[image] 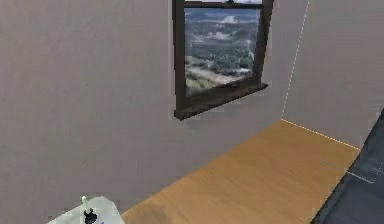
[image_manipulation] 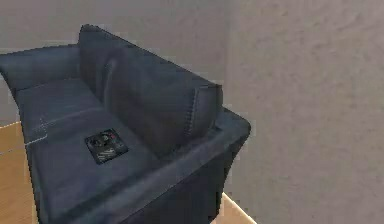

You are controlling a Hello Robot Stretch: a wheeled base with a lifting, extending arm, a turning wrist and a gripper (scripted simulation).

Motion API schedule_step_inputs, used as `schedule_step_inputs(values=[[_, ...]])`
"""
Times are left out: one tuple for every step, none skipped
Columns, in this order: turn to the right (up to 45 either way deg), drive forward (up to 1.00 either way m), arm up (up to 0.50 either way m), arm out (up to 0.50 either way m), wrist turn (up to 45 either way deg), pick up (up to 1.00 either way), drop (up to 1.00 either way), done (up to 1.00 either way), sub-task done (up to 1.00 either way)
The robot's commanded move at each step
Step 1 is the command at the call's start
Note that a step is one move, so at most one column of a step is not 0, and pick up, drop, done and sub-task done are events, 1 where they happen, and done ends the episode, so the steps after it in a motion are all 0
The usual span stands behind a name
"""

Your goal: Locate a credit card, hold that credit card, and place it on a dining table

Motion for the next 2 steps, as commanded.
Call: schedule_step_inputs(values=[[-45.0,0.00,0.00,0.00,0.0,0.00,0.00,0.00,0.00],[-45.0,0.00,0.00,0.00,0.0,0.00,0.00,0.00,0.00]])
